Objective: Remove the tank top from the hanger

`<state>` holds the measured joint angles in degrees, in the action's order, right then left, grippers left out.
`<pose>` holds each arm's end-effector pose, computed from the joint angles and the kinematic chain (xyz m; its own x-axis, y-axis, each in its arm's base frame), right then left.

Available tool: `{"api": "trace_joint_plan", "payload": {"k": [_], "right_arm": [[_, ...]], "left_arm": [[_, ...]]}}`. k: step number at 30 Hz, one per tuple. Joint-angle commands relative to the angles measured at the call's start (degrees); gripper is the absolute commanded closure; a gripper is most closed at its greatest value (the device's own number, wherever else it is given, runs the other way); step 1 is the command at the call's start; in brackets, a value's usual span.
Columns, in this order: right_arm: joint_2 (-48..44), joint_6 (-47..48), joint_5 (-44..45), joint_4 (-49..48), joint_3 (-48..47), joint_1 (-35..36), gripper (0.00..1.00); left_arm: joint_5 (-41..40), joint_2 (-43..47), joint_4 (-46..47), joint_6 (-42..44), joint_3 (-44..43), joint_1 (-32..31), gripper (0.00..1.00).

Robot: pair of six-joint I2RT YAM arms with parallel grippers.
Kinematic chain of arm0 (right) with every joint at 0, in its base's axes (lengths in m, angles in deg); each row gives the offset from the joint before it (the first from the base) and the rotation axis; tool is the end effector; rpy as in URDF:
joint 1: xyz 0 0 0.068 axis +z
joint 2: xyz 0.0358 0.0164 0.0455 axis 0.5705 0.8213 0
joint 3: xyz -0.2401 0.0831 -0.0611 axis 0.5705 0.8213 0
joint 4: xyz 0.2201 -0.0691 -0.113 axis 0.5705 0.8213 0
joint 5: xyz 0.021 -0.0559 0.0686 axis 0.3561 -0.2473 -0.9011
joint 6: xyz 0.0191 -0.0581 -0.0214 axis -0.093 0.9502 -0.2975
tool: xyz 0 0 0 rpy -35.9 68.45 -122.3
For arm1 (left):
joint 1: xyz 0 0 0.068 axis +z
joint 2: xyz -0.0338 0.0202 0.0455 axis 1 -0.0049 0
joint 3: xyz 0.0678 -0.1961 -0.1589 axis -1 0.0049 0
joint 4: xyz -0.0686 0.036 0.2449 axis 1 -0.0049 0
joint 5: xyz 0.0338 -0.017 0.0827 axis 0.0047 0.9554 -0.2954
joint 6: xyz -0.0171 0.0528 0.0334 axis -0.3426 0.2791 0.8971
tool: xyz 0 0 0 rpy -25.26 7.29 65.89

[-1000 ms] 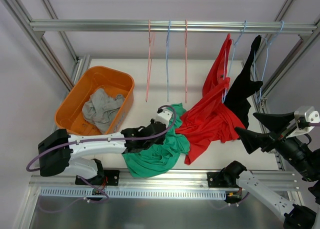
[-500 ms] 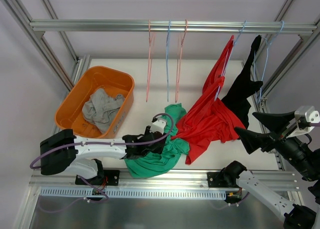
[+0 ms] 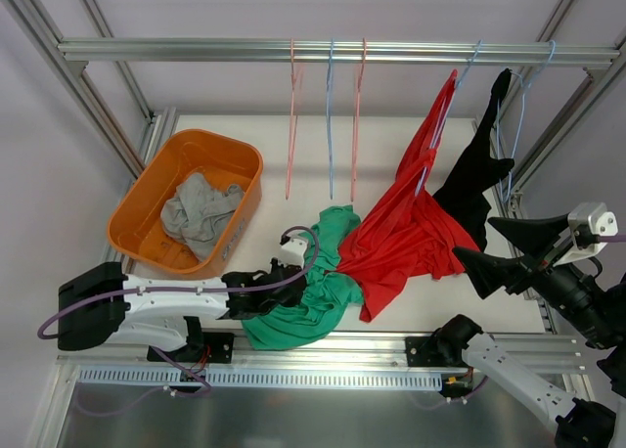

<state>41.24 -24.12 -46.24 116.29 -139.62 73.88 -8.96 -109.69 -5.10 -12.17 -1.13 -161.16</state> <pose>-0.0005 -0.0009 0.4800 0.1932 -0.0268 -0.9808 -0.6036 0.7849 -0.1404 0.1018 -0.2260 0.1623 -0.5977 0.1113 -0.7939 0.4384 0.8745 -0.2075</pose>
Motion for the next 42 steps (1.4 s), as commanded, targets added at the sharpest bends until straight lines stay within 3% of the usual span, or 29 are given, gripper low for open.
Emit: {"api": "trace_joint_plan", "payload": {"k": [1,9,12,15,17,19,25,28,29,31,32,39,42], "right_arm": [[1.25,0.23,-1.92,-3.07,0.38,-0.15,0.0],[1.34,0.32,-1.92,-3.68,0.91,-0.16,0.01],[1.17,0.32,-1.83,-3.68,0.99,-0.07,0.0],[1.17,0.32,-1.92,-3.59,1.17,-0.07,0.01],[1.08,0.14,-1.92,-3.77,1.34,-0.15,0.01],[0.99,0.23,-1.92,-3.68,1.34,-0.07,0.01],[0.2,0.49,-1.92,-3.77,1.34,-0.07,0.01],[0.11,0.76,-1.92,-3.68,1.87,-0.07,0.01],[0.2,0.67,-2.09,-3.77,1.96,-0.15,0.01],[0.64,0.49,-3.06,-3.77,2.31,-0.16,0.0],[0.81,0.32,-3.5,-3.86,2.4,-0.07,0.0],[1.25,-0.03,-5.17,-4.47,2.05,-0.15,0.01],[0.47,0.14,-5.08,-4.39,1.78,-0.15,0.0]], "left_arm": [[-2.82,3.11,-1.09,-2.91,3.1,-0.72,1.0],[-6.94,13.28,-5.03,-9.41,7.5,-2.21,1.0],[-11.95,18.55,-12.74,-15.11,8.12,-2.48,1.0],[-15.74,21.55,-18.73,-19.08,8.12,-2.48,0.92],[-17.23,22.27,-20.76,-20.74,7.42,-2.48,0.93],[-17.76,22.27,-22.87,-21.72,6.71,-2.48,1.0],[-18.3,18.24,-27.37,-25.42,3.91,-2.48,1.0],[-16.8,12.62,-27.28,-20.68,0.49,-2.48,0.63],[-16.36,11.03,-27.02,-19.8,-0.4,-2.48,0.37],[-15.57,6.55,-26.58,-18.65,-2.51,-2.39,0.03],[-15.22,3.93,-24.31,-15.77,-3.04,-2.39,0.01],[-9.6,-6.2,-12.0,-5.81,-5.86,-0.11,0.05],[-6.87,-9.36,-9.09,-5.46,-6.21,1.04,0.33]]}}
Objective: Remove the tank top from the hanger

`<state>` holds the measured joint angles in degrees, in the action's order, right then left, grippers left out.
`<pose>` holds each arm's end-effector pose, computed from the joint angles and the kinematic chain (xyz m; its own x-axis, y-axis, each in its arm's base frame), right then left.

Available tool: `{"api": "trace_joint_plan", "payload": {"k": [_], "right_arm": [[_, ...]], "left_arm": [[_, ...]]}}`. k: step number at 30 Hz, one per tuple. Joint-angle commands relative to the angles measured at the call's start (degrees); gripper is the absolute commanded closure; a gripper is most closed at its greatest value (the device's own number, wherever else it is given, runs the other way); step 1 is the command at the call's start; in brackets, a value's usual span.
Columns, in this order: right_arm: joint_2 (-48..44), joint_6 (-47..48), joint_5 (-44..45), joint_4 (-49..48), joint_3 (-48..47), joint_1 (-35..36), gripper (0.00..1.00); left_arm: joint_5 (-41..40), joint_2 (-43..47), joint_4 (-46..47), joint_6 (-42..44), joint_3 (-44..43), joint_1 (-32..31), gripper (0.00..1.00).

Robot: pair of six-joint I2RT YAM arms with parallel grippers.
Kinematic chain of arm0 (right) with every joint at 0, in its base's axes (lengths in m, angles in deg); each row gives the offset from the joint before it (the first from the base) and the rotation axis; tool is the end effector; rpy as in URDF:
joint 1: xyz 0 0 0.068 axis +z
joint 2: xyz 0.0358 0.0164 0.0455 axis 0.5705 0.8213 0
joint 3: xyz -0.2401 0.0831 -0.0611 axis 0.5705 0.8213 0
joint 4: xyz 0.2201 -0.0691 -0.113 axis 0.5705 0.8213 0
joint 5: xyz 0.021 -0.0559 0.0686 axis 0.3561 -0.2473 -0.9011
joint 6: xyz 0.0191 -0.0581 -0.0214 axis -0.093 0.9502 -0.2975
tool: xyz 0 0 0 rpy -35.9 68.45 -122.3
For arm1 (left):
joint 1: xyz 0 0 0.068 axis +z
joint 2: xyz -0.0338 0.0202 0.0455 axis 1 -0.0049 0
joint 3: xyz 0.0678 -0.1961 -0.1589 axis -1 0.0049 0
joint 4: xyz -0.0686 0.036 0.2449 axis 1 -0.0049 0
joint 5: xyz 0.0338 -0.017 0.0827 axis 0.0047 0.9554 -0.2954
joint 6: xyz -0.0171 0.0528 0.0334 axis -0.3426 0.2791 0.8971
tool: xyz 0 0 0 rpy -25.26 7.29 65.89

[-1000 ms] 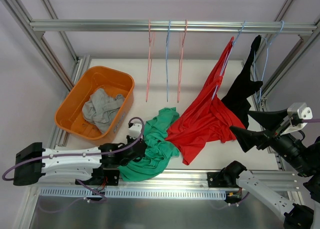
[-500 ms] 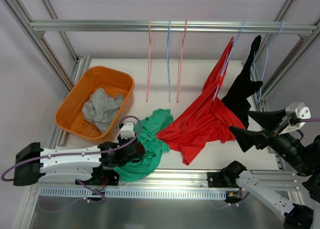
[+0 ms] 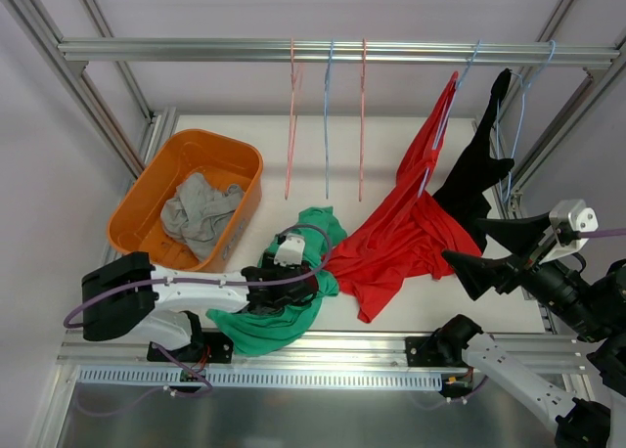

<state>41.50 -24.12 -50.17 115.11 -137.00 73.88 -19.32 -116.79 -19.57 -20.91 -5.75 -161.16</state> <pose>0.0070 0.0097 0.4731 0.1780 -0.0389 -0.9833 -0.6580 0.7383 -0.1483 0.1076 -0.2197 0.1430 -0.6369 0.1465 -0.7569 0.2380 0.9712 -0.0123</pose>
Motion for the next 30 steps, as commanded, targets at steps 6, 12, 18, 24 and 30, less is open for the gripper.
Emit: {"api": "trace_joint_plan", "payload": {"k": [6,12,18,24,30], "right_arm": [[-1.55,0.76,-0.8,-2.15,-1.1,-0.16,0.0],[-1.56,1.37,-0.89,-1.97,-1.72,-0.15,0.0],[-0.07,1.9,-1.5,-1.97,-2.77,-0.15,0.0],[1.6,2.16,-2.12,-2.68,-3.83,-0.07,0.0],[2.49,2.25,-2.91,-2.59,-5.15,-0.16,0.0]], "left_arm": [[5.96,1.76,4.34,0.92,0.85,0.25,1.0],[-1.59,22.32,-7.61,-1.38,-0.27,-4.14,1.0],[-13.27,34.38,-21.74,2.75,-11.93,-4.06,1.0],[-25.24,30.87,-28.01,8.89,-28.45,-2.66,1.0],[-29.2,27.79,-28.19,20.31,-41.21,4.01,1.0]]}}
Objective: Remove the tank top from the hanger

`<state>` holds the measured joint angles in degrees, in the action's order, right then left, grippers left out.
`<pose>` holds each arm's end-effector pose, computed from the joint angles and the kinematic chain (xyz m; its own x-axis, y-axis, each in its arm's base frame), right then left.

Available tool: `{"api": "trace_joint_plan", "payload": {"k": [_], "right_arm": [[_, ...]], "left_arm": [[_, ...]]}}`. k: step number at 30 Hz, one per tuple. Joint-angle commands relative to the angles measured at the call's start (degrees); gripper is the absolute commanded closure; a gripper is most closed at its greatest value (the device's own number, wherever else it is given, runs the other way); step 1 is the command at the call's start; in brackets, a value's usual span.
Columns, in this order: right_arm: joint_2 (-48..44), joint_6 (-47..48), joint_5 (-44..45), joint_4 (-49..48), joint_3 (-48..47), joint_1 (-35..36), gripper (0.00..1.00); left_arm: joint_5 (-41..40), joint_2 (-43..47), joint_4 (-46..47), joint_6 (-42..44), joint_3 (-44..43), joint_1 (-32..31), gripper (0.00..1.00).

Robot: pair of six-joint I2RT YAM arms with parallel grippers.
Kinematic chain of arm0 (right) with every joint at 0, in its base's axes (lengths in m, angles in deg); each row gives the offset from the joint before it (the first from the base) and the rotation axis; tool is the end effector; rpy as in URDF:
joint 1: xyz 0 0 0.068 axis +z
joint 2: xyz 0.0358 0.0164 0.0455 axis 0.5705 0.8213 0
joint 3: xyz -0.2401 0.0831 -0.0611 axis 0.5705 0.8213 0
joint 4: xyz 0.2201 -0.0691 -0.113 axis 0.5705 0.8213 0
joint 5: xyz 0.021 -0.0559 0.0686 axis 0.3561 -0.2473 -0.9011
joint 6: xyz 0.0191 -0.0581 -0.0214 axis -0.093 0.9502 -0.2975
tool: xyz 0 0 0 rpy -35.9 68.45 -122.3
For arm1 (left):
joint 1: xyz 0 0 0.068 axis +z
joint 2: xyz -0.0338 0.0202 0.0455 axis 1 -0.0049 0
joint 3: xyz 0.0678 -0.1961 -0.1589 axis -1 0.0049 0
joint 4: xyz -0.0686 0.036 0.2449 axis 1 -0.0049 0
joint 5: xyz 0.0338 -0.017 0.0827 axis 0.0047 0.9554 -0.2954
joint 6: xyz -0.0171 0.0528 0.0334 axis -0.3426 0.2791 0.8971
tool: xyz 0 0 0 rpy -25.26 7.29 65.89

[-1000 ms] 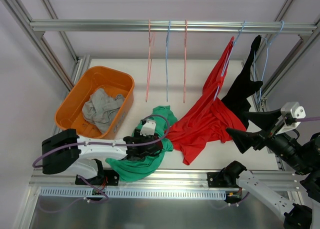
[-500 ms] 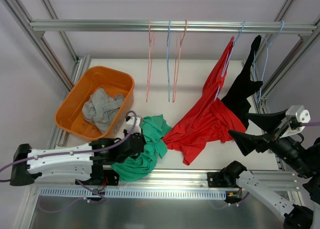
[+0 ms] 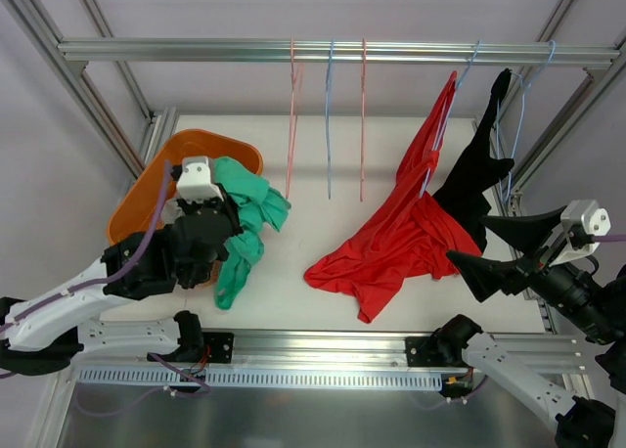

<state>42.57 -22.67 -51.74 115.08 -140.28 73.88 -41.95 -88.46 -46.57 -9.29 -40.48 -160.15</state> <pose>0.0004 0.0061 0.4854 0.2275 -0.0303 -0.9733 -0.6674 0.7230 -0.1786 0.0932 -0.1288 0.4062 -0.1966 -0.2403 -0.9506 0.0667 0.9640 -0.2574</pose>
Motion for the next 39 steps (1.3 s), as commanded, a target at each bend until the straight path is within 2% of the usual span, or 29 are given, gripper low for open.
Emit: {"api": "trace_joint_plan", "payload": {"k": [1,3,9,12,13,15,17,19,20,23,27,33,39], "right_arm": [[1.41,0.72,-1.42,-2.66,-2.13,-0.16,0.01],[1.59,0.9,-1.6,-2.66,-2.66,-0.07,0.0],[2.91,0.81,-2.82,-3.27,-4.32,-0.16,0.0],[3.96,0.81,-3.27,-3.27,-4.94,-0.07,0.0],[4.22,0.81,-3.27,-3.36,-5.2,-0.15,0.01],[4.58,0.72,-3.71,-3.53,-5.38,-0.15,0.0],[5.02,0.72,-3.62,-3.97,-5.21,-0.16,0.01],[5.28,0.55,-2.66,-3.89,-5.12,-0.07,0.0],[5.46,0.28,-1.0,-3.89,-4.95,-0.07,0.01],[6.68,-0.77,2.26,-3.28,-4.94,-0.15,0.0],[9.23,-1.56,7.95,-2.57,-4.51,-0.16,0.0],[15.47,-2.44,14.13,-1.78,-5.12,-0.15,0.01],[20.48,-2.18,13.43,-2.13,-6.7,-0.16,0.0]], "left_arm": [[-6.23,-1.06,-1.2,10.01,-8.07,4.41,1.0],[-4.92,-2.81,-1.11,13.69,-12.37,9.23,1.0],[-4.48,-8.79,-0.67,23.8,-24.6,16.89,1.0],[3.15,-11.87,0.21,28.81,-31.71,25.94,1.0],[8.22,-13.96,0.38,30.22,-33.56,31.53,1.0],[12.91,-16.34,0.73,32.95,-38.48,36.31,1.0],[20.0,-20.2,0.74,33.66,-42.26,43.41,1.0],[23.99,-22.58,0.65,33.4,-43.42,47.3,1.0],[28.1,-23.03,0.74,33.23,-43.42,50.19,1.0],[32.96,-25.14,0.91,32.96,-43.42,54.25,1.0],[36.04,-25.85,0.82,31.83,-41.33,55.4,1.0],[34.9,-20.84,1.35,25.69,-25.86,56.45,1.0],[35.95,-18.12,1.18,16.11,-10.92,58.83,1.0]]}}
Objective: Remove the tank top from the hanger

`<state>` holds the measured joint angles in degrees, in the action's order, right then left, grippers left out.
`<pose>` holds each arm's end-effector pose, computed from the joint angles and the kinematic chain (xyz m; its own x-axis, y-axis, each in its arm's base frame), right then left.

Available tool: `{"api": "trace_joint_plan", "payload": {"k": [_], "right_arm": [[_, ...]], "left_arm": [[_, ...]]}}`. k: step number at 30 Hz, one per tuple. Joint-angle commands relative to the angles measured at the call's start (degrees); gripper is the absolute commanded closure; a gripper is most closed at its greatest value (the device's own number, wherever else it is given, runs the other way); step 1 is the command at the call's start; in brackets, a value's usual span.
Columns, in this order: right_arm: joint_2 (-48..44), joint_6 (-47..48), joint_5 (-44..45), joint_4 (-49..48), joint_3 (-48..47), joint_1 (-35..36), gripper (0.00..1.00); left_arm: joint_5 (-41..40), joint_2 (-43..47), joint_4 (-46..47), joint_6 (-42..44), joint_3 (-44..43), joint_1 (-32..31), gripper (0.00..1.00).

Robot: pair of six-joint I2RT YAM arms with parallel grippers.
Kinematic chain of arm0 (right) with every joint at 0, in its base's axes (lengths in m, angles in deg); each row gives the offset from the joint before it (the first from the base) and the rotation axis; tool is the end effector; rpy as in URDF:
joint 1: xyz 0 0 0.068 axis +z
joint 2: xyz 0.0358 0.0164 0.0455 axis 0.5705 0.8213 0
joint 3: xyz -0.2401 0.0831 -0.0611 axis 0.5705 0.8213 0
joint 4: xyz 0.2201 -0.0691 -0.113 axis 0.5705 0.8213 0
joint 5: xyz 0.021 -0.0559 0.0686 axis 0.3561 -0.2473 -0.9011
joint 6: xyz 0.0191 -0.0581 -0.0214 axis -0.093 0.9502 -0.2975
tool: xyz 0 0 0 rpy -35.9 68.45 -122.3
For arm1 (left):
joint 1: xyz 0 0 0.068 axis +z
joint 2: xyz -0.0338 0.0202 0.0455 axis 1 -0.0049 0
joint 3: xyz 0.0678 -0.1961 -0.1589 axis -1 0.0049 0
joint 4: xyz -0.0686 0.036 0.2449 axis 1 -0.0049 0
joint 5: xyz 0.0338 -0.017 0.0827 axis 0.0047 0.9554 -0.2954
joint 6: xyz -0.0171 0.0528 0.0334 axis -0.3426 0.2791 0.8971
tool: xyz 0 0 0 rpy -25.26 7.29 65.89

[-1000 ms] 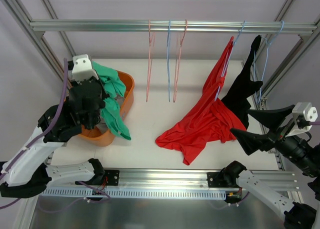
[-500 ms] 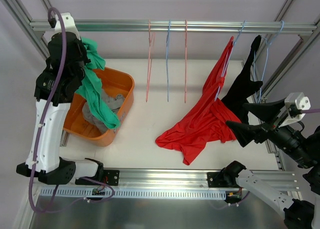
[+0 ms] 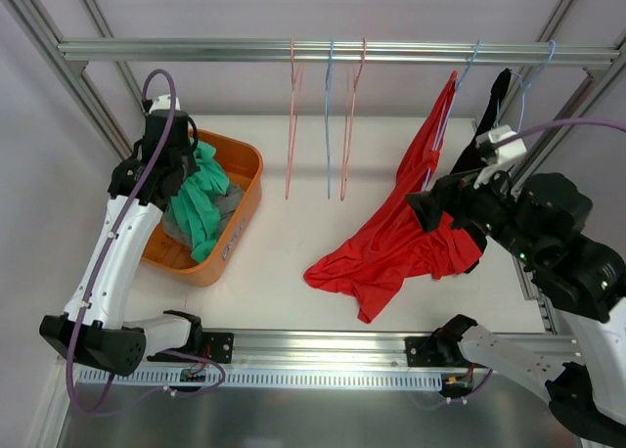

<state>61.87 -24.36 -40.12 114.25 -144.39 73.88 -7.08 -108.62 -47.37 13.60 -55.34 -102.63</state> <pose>0.0930 0.0682 0.4910 -0.0062 -0.1824 -0.9832 -0.5447 0.8252 -0.1496 0.2536 -0.0344 0.4120 -0.4062 -0.0914 -0.9092 -0.2832 0.9586 0.0302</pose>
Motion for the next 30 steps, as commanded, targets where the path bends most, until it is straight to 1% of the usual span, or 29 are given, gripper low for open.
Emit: {"api": "trace_joint_plan", "payload": {"k": [1,2,3,4,6,7,8,9,11,12,13,15,16,19,21,22,23,24,25,27,28,30], "right_arm": [[1.54,-0.24,2.15,-1.47,-3.2,-0.07,0.0],[1.8,-0.06,3.81,-1.3,-3.64,-0.15,0.01],[2.32,0.2,5.04,-1.3,-4.17,-0.16,0.0],[2.68,0.99,6.62,-1.04,-4.78,-0.07,0.01],[4.51,2.13,13.03,-0.25,-7.5,-0.33,0.0],[5.66,2.75,14.62,0.54,-8.91,-0.42,0.0],[6.97,3.8,16.64,2.64,-12.14,-1.2,0.0],[9.95,4.07,16.92,3.96,-13.91,-1.73,0.01],[13.04,4.51,16.48,6.87,-17.17,-4.01,0.0],[14.53,4.43,16.66,7.48,-19.71,-4.98,0.0],[16.98,4.34,16.57,7.75,-20.43,-6.03,0.0],[19.19,3.55,15.25,7.58,-22.27,-9.29,0.01],[21.64,3.29,14.99,7.49,-22.89,-10.25,0.04],[24.65,1.44,16.74,5.4,-24.21,-13.16,0.2],[26.49,0.04,15.95,3.2,-24.04,-14.22,0.25],[27.2,-0.23,16.3,1.53,-24.04,-14.39,0.29],[29.03,-0.41,17.18,1.08,-24.3,-14.39,0.3],[30.09,-0.67,17.45,0.9,-24.74,-14.48,0.34],[30.97,-1.02,18.14,0.99,-25.18,-14.57,0.45],[32.12,-1.72,21.65,0.9,-24.57,-14.48,0.5],[32.04,-2.25,22.88,0.29,-23.78,-14.57,0.59],[30.64,-2.34,24.74,-1.46,-20.18,-14.57,0.62]], "left_arm": [[1.71,2.65,1.81,-7.41,5.18,1.57,0.97],[3.54,3.0,1.98,-7.67,7.19,1.57,0.86],[4.08,3.35,1.98,-8.11,7.82,1.57,0.74],[4.26,4.14,1.72,-8.11,8.26,1.57,0.45],[5.4,5.55,1.55,-8.03,8.79,1.57,0.27],[5.93,7.64,1.37,-7.85,8.8,1.57,0.03],[6.71,8.97,0.93,-7.33,8.45,1.57,0.01],[9.25,10.29,0.67,-6.98,8.27,1.57,0.01],[13.38,15.03,0.32,-6.1,7.92,1.57,0.01],[20.01,16.7,0.4,-5.75,7.92,1.57,0.01],[24.17,19.93,0.4,-5.31,8.18,1.57,0.01],[33.83,23.12,0.49,-4.95,8.88,1.57,0.01],[41.45,26.0,0.58,-5.56,9.41,1.57,0.01],[49.15,30.32,0.75,-5.48,12.3,1.57,0.01],[49.53,32.44,0.75,-4.78,13.8,1.66,0.01],[49.26,34.1,0.75,-4.51,15.28,1.57,0.01],[49.26,34.64,0.58,-3.9,15.99,1.57,0.01],[49.44,35.08,0.58,-3.72,16.7,1.57,0.01],[49.61,35.61,0.58,-3.46,18.01,1.57,0.01],[50.31,35.96,0.58,-3.11,19.34,1.57,0.01],[50.32,36.14,0.58,-3.02,19.95,1.57,0.01],[50.75,36.23,0.67,-2.49,21.45,1.57,0.01]]}}
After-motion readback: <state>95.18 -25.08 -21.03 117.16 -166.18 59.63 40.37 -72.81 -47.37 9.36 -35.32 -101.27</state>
